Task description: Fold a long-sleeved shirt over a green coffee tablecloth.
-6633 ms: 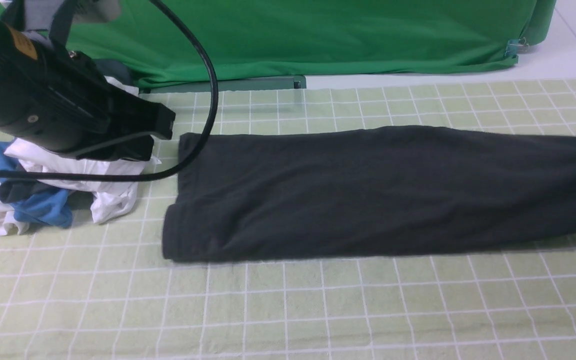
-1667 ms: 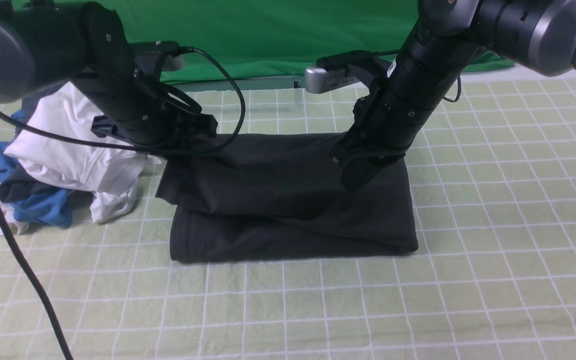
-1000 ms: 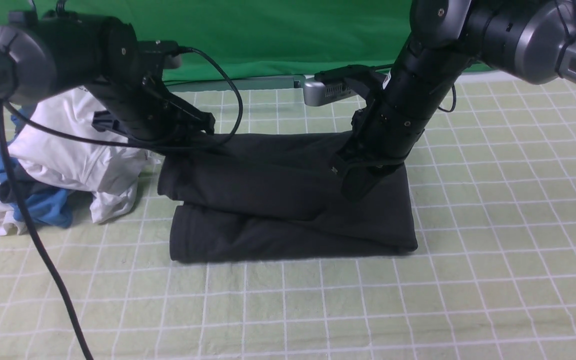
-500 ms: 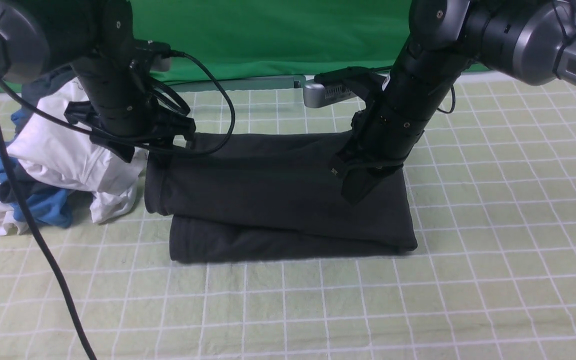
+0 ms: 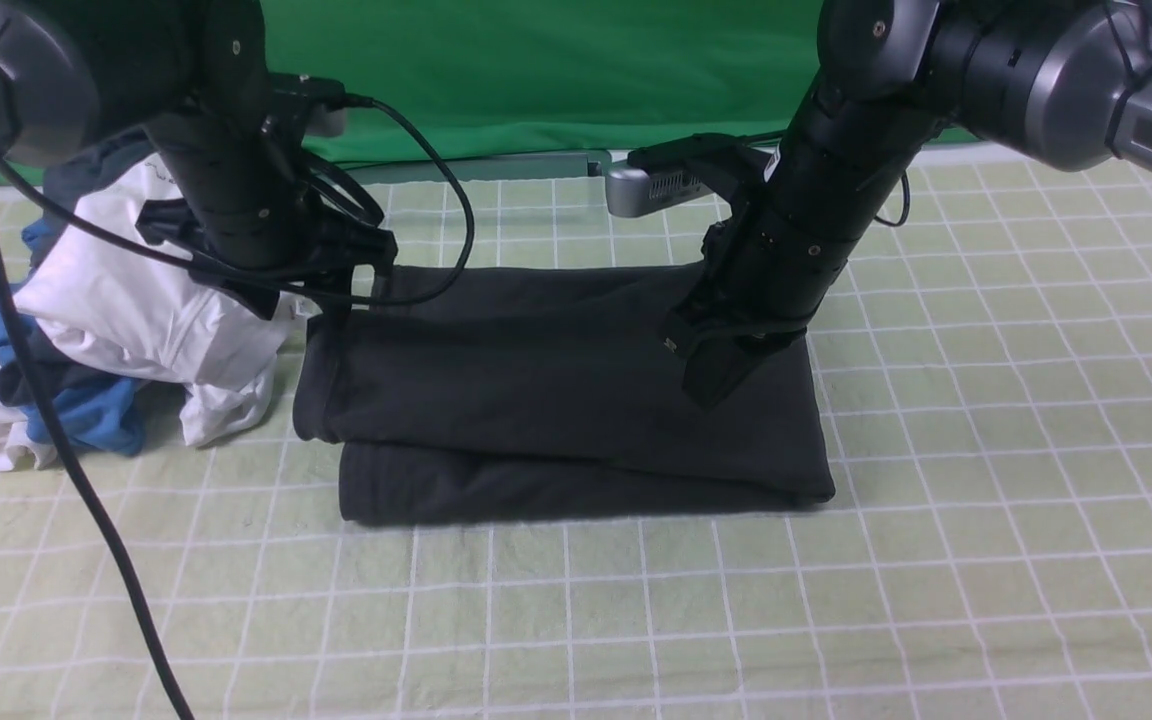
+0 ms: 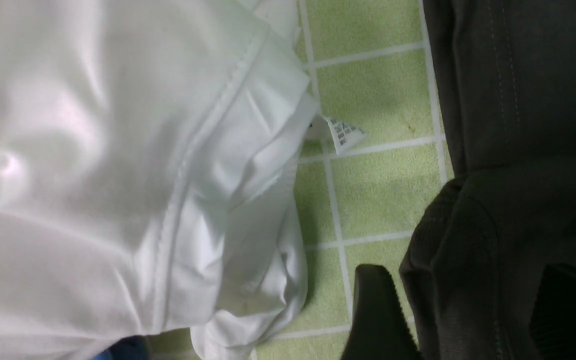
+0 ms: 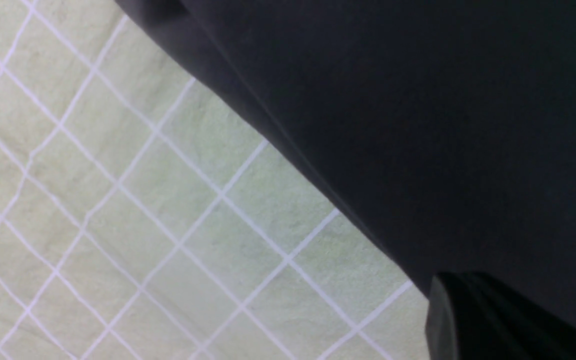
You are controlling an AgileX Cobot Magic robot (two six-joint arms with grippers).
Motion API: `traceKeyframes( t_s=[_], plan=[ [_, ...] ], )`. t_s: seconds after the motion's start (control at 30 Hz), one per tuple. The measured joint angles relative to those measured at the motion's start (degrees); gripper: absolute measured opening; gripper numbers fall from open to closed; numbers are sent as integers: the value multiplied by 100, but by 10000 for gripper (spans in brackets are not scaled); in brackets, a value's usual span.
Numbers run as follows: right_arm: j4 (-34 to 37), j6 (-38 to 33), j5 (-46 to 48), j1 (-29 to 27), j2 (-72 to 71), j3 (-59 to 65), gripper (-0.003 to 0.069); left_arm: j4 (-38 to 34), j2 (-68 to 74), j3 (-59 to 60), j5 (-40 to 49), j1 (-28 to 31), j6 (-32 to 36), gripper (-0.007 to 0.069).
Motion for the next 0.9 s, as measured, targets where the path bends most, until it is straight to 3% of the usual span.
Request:
traceKeyframes(
  t_s=[0.17, 0.27, 0.3, 0.37, 0.43, 0.6, 0.9],
  plan=[
    [-23, -35, 0, 0, 0, 0, 1, -78, 0, -225, 297, 0, 11, 386],
    [-265, 48, 0, 0, 0, 0, 1, -506, -89, -408, 651, 0, 318, 278],
    [-464, 151, -7, 0, -13, 0, 1, -746, -178, -415, 698, 0, 432, 210],
    [-782, 291, -1, 0, -57, 0, 1, -1163, -322, -400, 644, -15, 679, 93],
    [-917, 374, -1, 0, -140, 0, 1, -1593, -468, -289, 322, -85, 896, 29],
    [-981, 570, -143, 0, -126, 0, 1, -2055, -438, 122, -215, -395, 985, 5],
    [-1211, 861, -24, 0, 584, 329, 1, -2013, 200, 997, -701, -521, 826, 4]
  ],
)
